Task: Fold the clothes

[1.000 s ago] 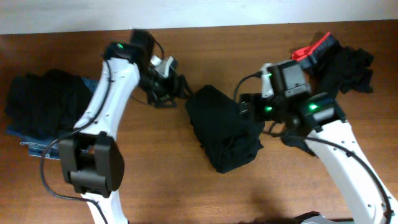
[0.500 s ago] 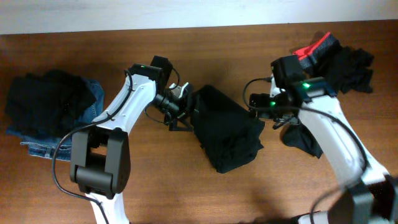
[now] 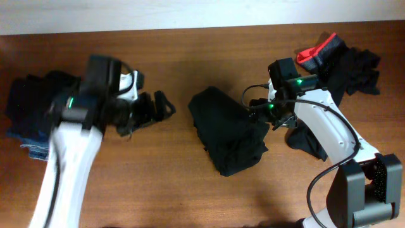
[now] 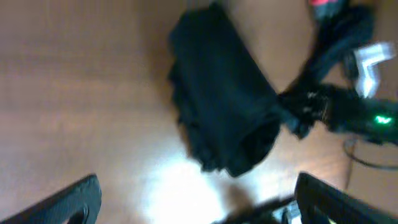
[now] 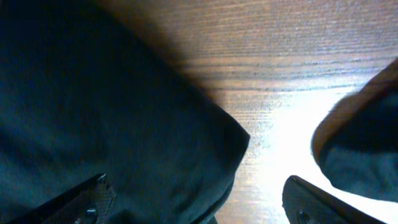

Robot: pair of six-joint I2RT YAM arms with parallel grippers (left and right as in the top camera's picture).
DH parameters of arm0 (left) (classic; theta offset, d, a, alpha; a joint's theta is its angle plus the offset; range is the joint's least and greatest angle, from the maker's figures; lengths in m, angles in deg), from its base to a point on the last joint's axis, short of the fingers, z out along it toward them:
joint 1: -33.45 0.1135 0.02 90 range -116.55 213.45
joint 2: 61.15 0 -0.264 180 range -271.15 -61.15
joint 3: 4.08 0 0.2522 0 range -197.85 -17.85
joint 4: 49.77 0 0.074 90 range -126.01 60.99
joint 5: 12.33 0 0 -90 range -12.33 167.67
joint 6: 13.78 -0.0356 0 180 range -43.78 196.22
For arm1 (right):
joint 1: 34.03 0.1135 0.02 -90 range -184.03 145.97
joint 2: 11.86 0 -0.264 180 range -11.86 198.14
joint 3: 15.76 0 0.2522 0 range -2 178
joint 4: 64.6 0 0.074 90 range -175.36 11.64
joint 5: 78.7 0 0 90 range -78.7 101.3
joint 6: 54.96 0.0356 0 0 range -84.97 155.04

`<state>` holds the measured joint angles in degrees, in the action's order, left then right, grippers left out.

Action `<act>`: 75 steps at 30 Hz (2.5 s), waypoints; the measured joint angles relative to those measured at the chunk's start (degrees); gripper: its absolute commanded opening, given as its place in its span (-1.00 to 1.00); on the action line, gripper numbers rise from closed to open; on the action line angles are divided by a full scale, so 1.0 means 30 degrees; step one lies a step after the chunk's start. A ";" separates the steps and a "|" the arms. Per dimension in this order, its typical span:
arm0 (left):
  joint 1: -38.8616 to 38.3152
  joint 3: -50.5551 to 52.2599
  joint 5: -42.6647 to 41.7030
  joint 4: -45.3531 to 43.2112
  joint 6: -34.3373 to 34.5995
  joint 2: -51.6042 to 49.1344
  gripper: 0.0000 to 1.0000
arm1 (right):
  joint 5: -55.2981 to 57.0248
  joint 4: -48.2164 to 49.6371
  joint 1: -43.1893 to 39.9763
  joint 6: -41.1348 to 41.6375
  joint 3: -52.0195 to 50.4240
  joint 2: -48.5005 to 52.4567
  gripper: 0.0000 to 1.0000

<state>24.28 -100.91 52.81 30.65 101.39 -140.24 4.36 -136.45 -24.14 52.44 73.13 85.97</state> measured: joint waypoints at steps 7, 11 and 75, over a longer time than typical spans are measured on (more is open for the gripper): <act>-0.0284 0.9092 -0.3789 -0.8641 0.3679 0.0270 0.98 | -0.0007 -0.0211 0.0000 -0.0022 0.0015 0.0619 0.84; -0.0823 1.3216 -0.5595 -1.3391 0.6484 -0.0554 0.98 | -0.0007 -0.0503 0.0058 -0.0029 0.0015 0.1290 0.84; -0.3497 1.4178 -0.4918 -1.7172 1.1628 -0.1137 0.98 | -0.2171 -0.1421 0.0459 -0.0882 -0.0372 -0.4051 -0.92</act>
<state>13.79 -58.38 38.05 -20.87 136.28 -143.65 -2.16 -140.71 -22.77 49.80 72.02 73.81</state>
